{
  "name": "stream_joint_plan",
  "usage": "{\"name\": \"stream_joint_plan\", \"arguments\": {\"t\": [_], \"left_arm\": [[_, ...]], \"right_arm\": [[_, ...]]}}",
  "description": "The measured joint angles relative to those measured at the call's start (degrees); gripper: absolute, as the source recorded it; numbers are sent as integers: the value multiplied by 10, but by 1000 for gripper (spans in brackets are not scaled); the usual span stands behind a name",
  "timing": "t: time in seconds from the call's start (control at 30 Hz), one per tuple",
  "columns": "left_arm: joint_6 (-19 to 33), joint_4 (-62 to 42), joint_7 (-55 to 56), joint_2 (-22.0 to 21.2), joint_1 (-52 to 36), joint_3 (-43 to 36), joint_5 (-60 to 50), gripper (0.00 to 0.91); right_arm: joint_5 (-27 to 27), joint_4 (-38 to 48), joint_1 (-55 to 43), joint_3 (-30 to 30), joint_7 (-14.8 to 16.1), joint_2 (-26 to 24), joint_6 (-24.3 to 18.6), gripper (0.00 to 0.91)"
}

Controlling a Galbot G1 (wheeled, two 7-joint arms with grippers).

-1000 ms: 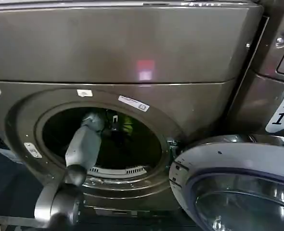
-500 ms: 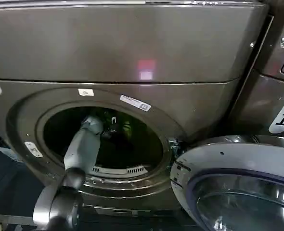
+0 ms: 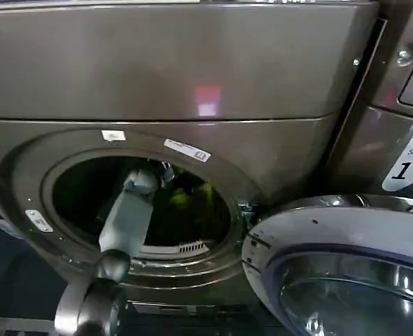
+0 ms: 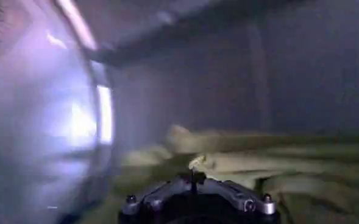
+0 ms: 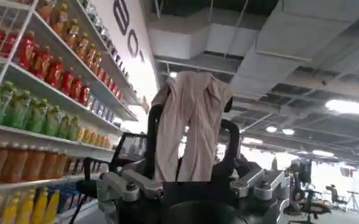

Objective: Grasp the clothes from the dryer.

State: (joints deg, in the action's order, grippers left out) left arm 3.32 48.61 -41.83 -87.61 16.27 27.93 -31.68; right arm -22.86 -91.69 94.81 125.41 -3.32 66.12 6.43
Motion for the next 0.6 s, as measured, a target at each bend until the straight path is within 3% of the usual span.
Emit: {"name": "stream_joint_plan", "arguments": {"t": [0.4,0.6], "left_arm": [[-132,125,239,-40,51,3,143,0],[-164,148,285,-43,57,5,184,0]], "right_arm": [[-20,-29,-3,-1,-9,1,55,907],[-26,-31,0,-2,-10,4,48,907]]}}
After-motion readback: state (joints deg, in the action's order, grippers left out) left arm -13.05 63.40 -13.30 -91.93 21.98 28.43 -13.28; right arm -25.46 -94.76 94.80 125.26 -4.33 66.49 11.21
